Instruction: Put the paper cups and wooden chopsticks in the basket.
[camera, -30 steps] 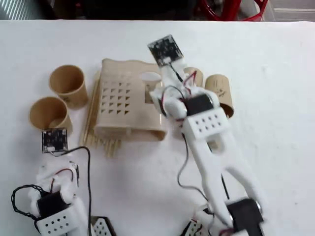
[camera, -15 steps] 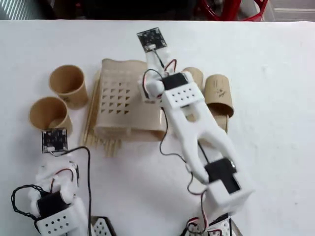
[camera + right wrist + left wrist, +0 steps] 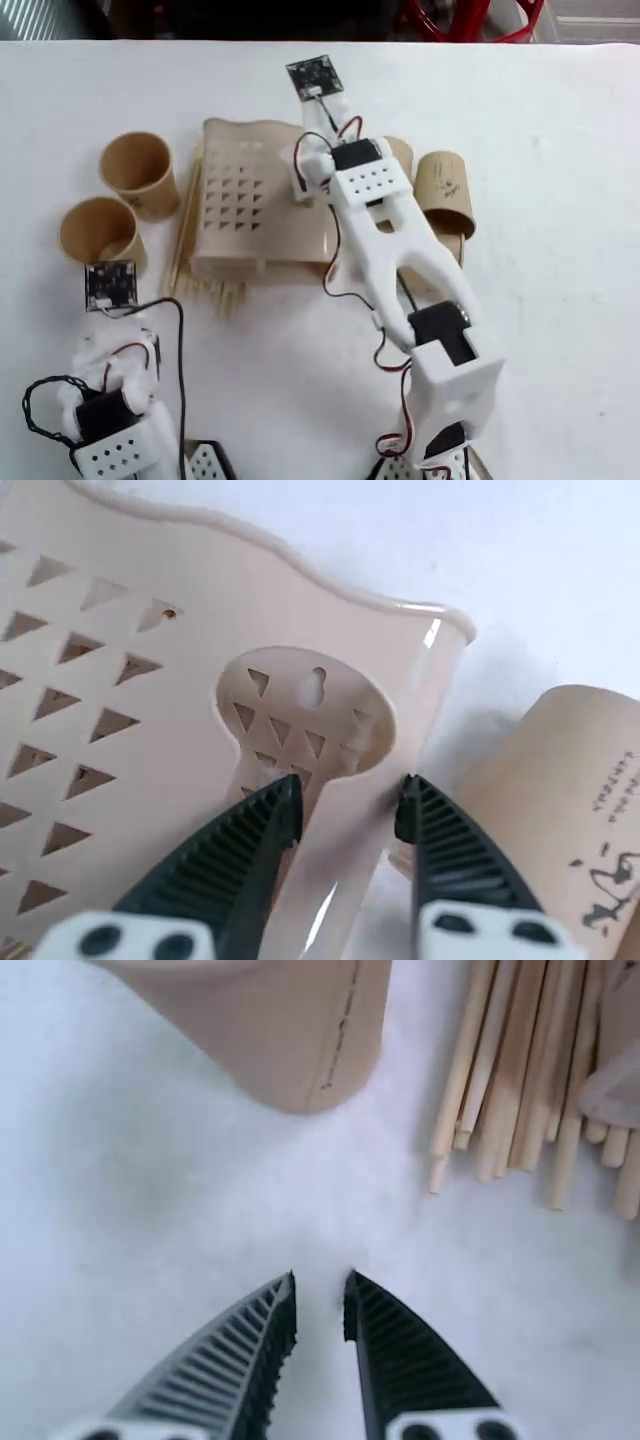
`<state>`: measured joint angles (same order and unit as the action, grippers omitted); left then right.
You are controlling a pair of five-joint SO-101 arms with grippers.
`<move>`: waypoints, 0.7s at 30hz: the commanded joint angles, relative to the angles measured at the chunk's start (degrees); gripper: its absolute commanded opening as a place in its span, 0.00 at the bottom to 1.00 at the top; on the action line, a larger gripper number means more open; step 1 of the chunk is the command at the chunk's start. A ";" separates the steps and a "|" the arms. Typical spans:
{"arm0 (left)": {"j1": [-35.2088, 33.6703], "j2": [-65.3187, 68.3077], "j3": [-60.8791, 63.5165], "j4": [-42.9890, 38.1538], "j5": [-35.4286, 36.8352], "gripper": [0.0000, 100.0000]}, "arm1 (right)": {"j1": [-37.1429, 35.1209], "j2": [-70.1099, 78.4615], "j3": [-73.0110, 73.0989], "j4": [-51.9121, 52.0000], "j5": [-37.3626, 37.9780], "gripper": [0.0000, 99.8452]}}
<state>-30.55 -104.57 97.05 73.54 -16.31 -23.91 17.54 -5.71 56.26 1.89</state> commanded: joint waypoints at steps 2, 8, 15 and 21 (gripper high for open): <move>-0.40 0.40 -0.09 0.00 -0.18 0.10 | 1.01 -0.66 -2.37 2.24 1.05 0.16; -0.40 0.40 -0.09 0.00 -0.18 0.10 | 0.66 -0.40 -2.02 4.26 7.74 0.16; -0.40 0.40 -0.09 0.00 -0.18 0.10 | 0.92 4.35 -2.46 4.00 7.82 0.16; -0.40 0.40 -0.09 0.00 -0.18 0.10 | 1.10 9.80 -6.77 4.18 7.38 0.01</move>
<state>-30.55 -104.57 97.05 73.54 -16.31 -23.03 24.92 -10.29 59.87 8.92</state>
